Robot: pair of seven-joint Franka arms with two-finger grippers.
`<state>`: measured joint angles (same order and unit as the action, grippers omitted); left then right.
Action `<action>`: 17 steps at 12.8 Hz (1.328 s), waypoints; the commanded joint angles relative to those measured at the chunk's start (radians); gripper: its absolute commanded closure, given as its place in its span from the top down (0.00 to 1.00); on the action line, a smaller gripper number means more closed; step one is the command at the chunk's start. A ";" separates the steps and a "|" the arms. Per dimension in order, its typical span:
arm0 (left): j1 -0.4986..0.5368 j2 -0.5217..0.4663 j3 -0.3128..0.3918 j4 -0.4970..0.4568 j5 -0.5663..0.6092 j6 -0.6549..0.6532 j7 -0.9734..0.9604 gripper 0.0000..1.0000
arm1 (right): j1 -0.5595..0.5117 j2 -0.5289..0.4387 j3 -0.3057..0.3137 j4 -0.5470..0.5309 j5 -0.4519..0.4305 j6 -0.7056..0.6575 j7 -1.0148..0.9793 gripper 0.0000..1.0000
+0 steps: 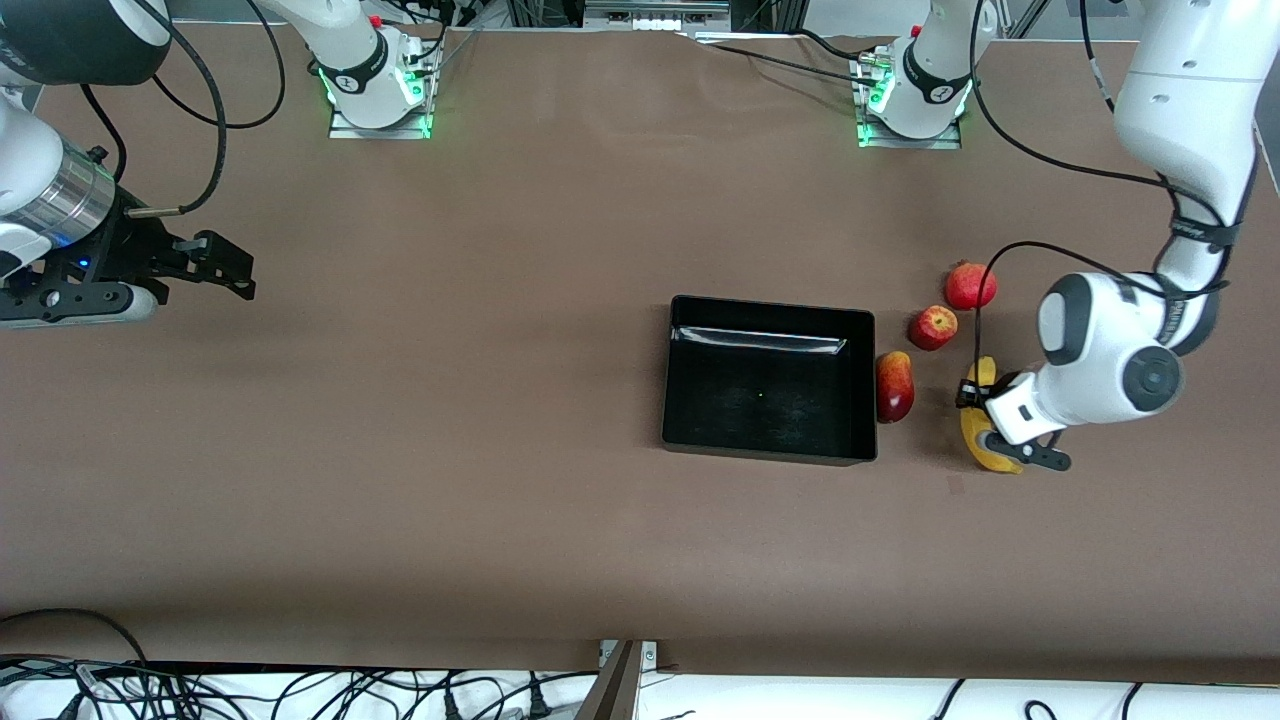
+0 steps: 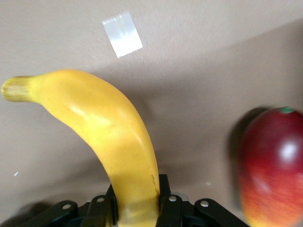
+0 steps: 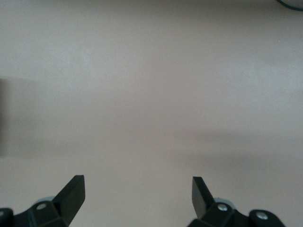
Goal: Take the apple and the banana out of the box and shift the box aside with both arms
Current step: 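Carry the banana out of the tray and release it beside the plum, then raise the left gripper away while the right gripper reaches the tray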
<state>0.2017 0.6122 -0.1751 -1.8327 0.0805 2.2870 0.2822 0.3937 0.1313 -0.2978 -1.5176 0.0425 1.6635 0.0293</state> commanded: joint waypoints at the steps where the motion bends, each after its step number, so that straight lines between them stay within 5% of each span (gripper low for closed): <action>1: 0.016 -0.009 -0.015 -0.011 0.067 0.031 0.023 1.00 | -0.004 0.004 0.000 0.016 0.002 -0.013 0.008 1.00; 5: 0.001 -0.106 -0.029 0.031 0.067 -0.050 0.009 1.00 | -0.004 0.004 0.000 0.016 0.002 -0.013 0.008 1.00; 9: -0.028 -0.129 -0.047 0.371 0.058 -0.542 -0.124 1.00 | -0.004 0.004 0.000 0.016 0.002 -0.008 0.005 1.00; 12: -0.044 -0.187 -0.064 0.504 0.058 -0.746 -0.228 1.00 | -0.006 0.014 0.000 0.016 0.080 0.030 -0.011 1.00; 15: -0.097 -0.320 -0.023 0.492 0.045 -0.796 -0.230 1.00 | 0.011 0.016 0.011 0.016 0.106 0.019 -0.020 1.00; 17: -0.206 -0.461 0.116 0.359 0.007 -0.790 -0.241 1.00 | 0.058 0.052 0.011 0.002 0.106 -0.039 -0.063 1.00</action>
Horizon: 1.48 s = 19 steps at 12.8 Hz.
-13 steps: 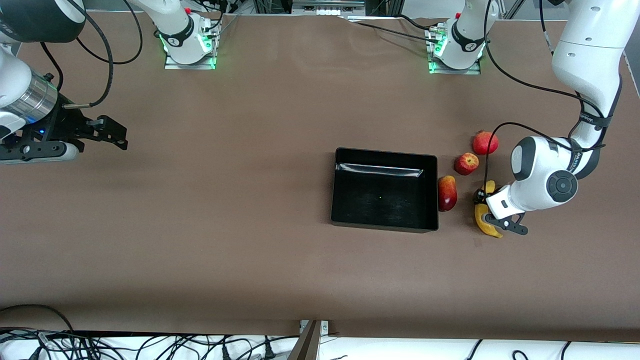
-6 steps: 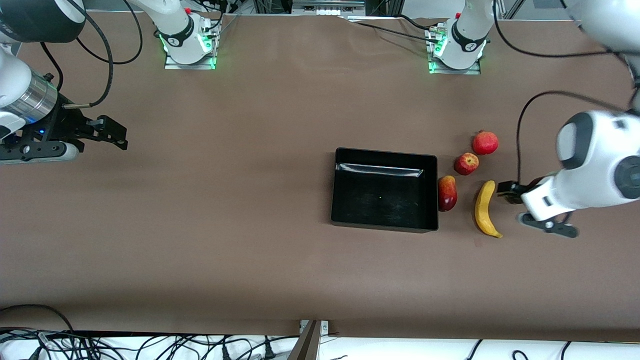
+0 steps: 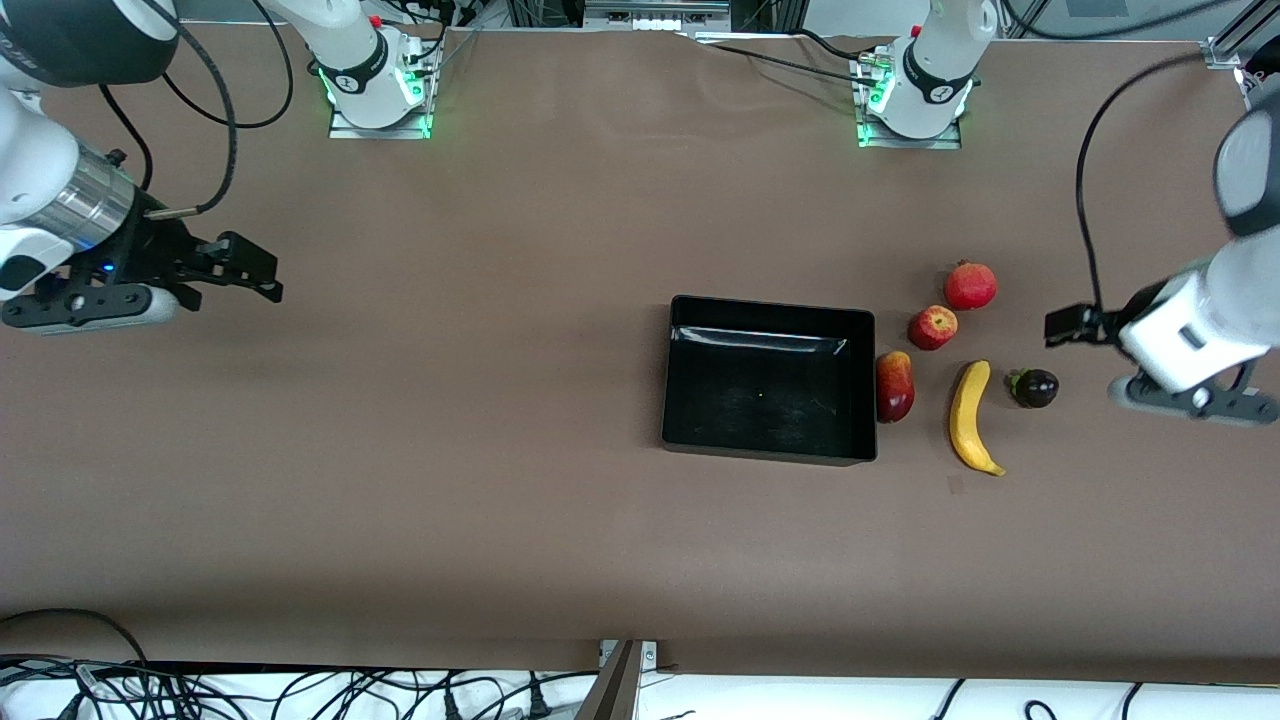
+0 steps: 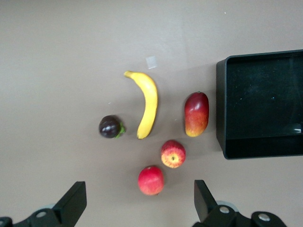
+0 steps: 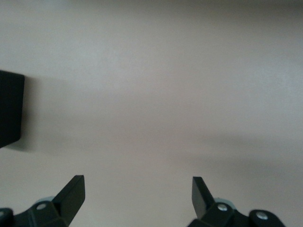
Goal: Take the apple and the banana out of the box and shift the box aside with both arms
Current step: 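Raise the left gripper away while the right gripper reaches the tray, then grasp the rim of the black tray with the right gripper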
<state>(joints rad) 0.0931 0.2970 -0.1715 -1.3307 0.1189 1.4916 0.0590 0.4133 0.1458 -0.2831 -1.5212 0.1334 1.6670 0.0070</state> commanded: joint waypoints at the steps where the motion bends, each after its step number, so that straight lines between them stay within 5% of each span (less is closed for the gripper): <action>1: -0.119 -0.221 0.195 -0.230 -0.130 0.025 -0.013 1.00 | 0.067 0.044 -0.004 0.010 0.015 -0.059 -0.045 1.00; 2: -0.121 -0.316 0.207 -0.361 -0.157 0.111 -0.028 1.00 | 0.096 0.047 -0.002 0.010 0.018 -0.053 -0.032 1.00; 4: -0.116 -0.372 0.207 -0.430 -0.127 0.208 -0.039 1.00 | 0.200 0.109 -0.002 0.007 0.023 0.020 0.061 1.00; 11: -0.128 -0.357 0.191 -0.386 -0.097 0.157 -0.048 1.00 | 0.501 0.421 -0.002 0.045 0.067 0.432 0.713 1.00; 15: -0.125 -0.358 0.188 -0.386 -0.099 0.156 -0.042 1.00 | 0.571 0.630 -0.002 0.191 0.074 0.589 0.944 1.00; 19: -0.125 -0.358 0.188 -0.375 -0.099 0.151 -0.044 1.00 | 0.605 0.733 -0.002 0.205 0.100 0.717 1.005 0.98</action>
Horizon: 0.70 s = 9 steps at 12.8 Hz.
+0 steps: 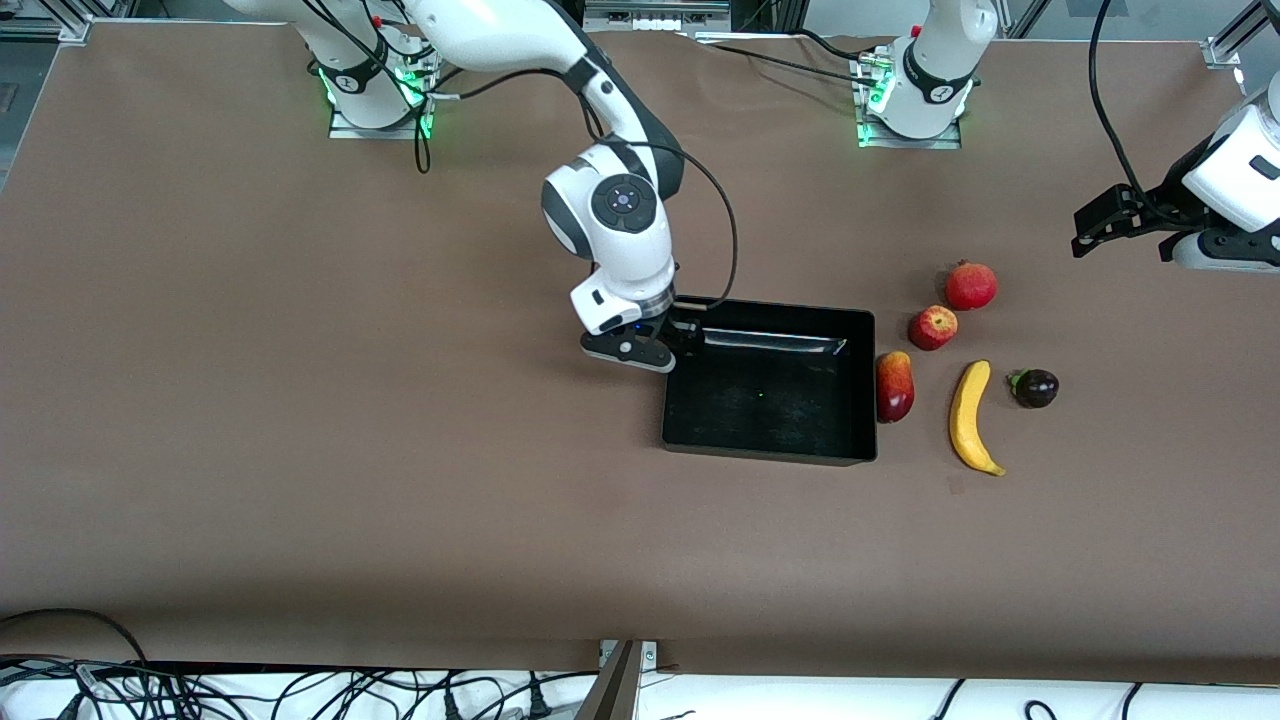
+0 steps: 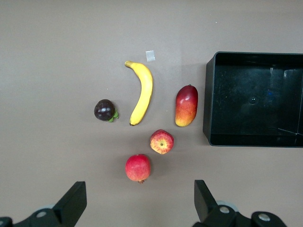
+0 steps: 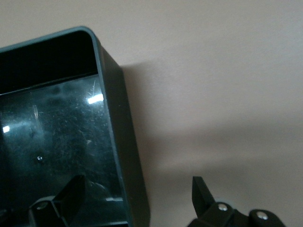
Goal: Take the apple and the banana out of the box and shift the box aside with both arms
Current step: 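Grasp the rim of the black tray with the right gripper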
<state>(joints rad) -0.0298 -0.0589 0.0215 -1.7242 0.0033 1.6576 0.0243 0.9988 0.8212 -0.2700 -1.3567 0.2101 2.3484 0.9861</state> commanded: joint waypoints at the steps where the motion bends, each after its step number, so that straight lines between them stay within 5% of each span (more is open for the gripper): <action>1: -0.004 -0.002 -0.006 0.024 0.017 -0.042 -0.009 1.00 | 0.021 0.070 -0.015 0.042 0.023 0.058 0.023 0.94; 7: -0.004 0.016 -0.011 0.049 0.018 -0.050 -0.014 1.00 | 0.015 0.062 -0.017 0.041 0.026 0.049 0.003 0.00; 9: -0.004 0.016 -0.011 0.049 0.017 -0.052 -0.014 1.00 | 0.009 0.044 -0.018 0.041 0.026 0.016 -0.029 0.00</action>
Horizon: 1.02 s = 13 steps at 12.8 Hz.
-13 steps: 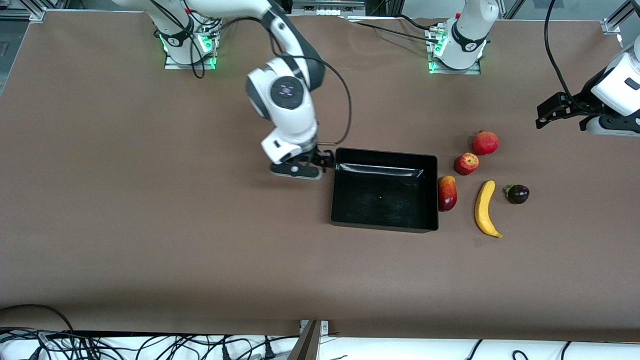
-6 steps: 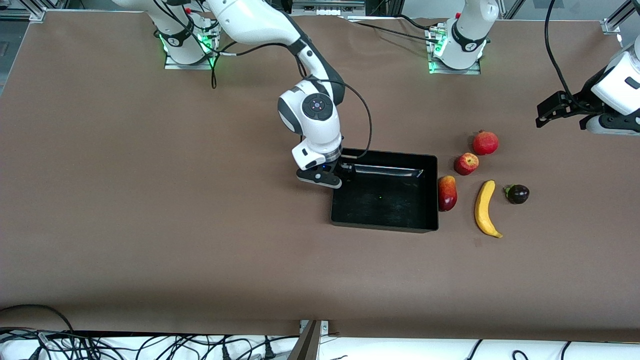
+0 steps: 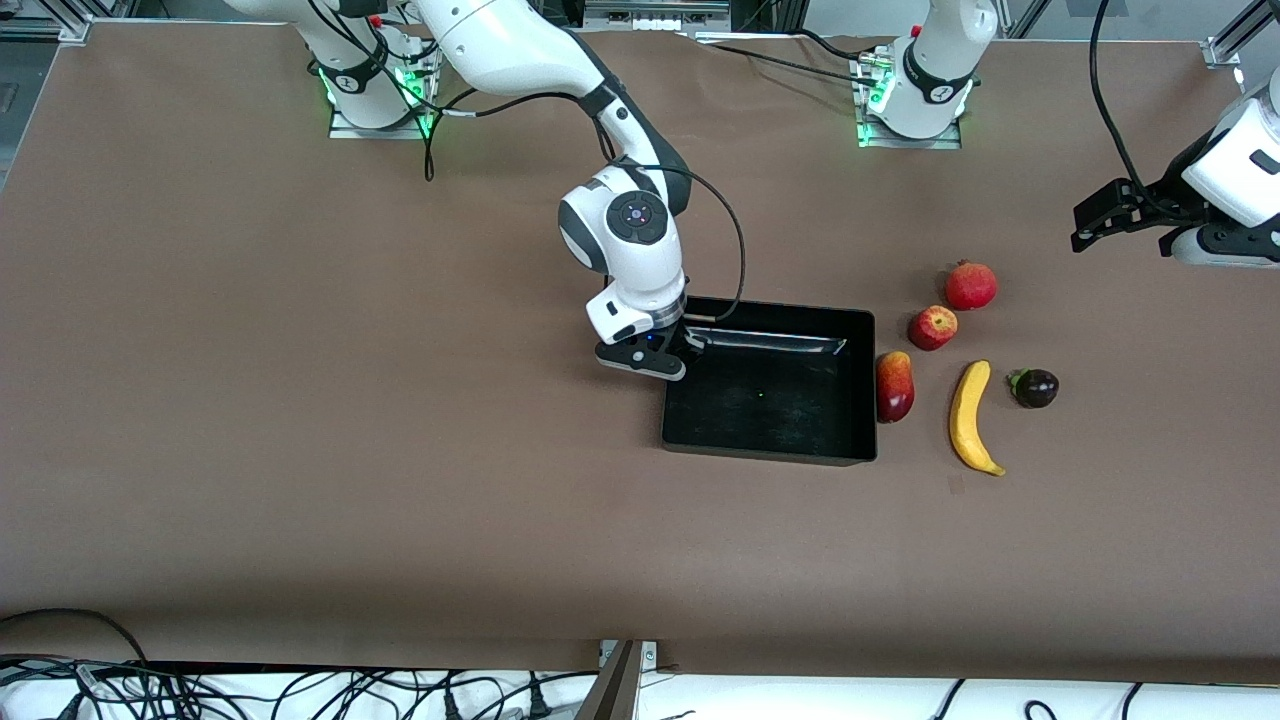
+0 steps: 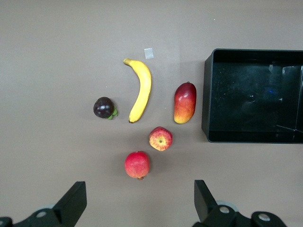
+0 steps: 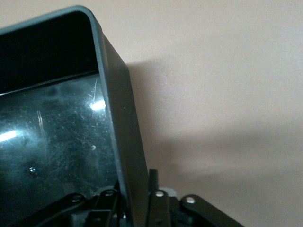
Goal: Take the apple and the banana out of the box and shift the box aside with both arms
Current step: 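Drag the black tray across the table toward the right arm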
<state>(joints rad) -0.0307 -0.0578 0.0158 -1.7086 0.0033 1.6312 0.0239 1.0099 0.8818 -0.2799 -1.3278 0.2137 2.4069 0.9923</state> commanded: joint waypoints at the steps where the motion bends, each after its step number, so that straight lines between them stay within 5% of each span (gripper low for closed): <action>1: -0.003 0.015 -0.005 0.034 0.017 -0.025 -0.013 1.00 | -0.016 -0.030 -0.010 0.012 0.024 -0.063 -0.081 0.00; 7: -0.003 0.016 -0.005 0.034 0.017 -0.027 -0.016 1.00 | -0.180 -0.226 -0.016 -0.033 0.047 -0.322 -0.455 0.00; 13: -0.003 0.016 -0.007 0.034 0.017 -0.027 -0.015 1.00 | -0.330 -0.510 -0.074 -0.335 0.052 -0.387 -0.812 0.00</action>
<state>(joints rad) -0.0307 -0.0559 0.0124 -1.7077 0.0033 1.6293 0.0223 0.6884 0.4908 -0.3308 -1.5127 0.2365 2.0064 0.2761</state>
